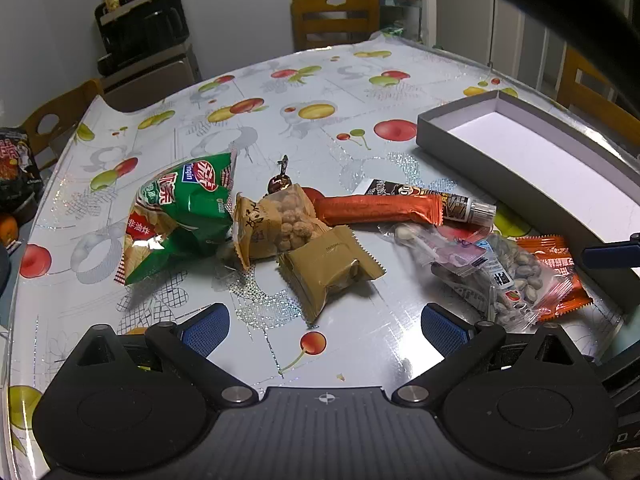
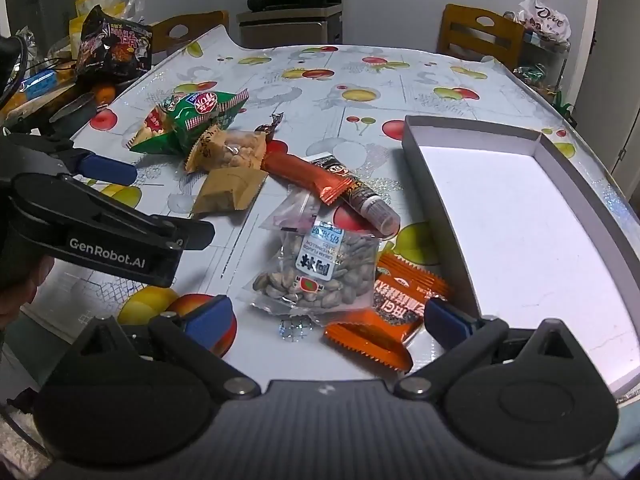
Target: Organize snacks
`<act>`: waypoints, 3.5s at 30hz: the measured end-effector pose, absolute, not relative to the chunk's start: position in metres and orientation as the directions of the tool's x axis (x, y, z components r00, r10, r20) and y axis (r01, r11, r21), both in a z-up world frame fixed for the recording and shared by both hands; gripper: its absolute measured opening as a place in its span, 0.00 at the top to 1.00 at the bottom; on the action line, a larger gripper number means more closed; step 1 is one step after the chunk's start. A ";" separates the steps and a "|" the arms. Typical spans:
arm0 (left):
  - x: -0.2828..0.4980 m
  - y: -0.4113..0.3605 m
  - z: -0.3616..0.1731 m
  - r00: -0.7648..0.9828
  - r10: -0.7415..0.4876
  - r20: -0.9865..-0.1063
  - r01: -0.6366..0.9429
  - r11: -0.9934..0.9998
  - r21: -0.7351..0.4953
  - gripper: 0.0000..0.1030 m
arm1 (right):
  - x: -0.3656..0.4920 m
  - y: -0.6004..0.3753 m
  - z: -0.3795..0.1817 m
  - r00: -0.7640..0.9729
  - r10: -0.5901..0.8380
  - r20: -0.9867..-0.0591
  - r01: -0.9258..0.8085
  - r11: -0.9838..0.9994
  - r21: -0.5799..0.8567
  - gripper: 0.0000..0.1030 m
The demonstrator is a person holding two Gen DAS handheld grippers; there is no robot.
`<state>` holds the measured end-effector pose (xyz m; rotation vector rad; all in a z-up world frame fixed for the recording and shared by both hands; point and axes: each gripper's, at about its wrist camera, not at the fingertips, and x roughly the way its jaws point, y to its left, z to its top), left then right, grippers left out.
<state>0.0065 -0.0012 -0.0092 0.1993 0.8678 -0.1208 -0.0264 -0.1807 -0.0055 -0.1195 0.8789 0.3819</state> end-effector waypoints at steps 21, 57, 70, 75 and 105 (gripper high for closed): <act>0.008 -0.001 -0.011 0.638 -0.022 -0.770 0.187 0.974 0.127 0.00 | -0.023 -0.176 -0.012 0.563 0.273 -0.780 -0.379 0.924 0.050 0.00; 0.008 -0.002 -0.018 0.629 -0.024 -0.777 0.189 0.974 0.122 0.00 | -0.022 -0.174 -0.016 0.565 0.261 -0.783 -0.379 0.925 0.034 0.00; 0.011 -0.006 -0.008 0.662 -0.086 -0.744 0.235 0.967 0.098 0.00 | -0.019 -0.175 -0.007 0.608 0.284 -0.742 -0.419 0.908 0.004 0.00; 0.013 -0.005 -0.003 0.674 -0.111 -0.730 0.236 0.969 0.071 0.00 | -0.014 -0.166 -0.006 0.617 0.316 -0.721 -0.452 0.892 0.005 0.00; 0.062 -0.030 -0.024 0.615 -0.300 -0.729 0.307 0.943 -0.129 0.19 | 0.019 -0.148 -0.047 0.652 0.303 -0.695 -0.410 0.912 0.012 0.33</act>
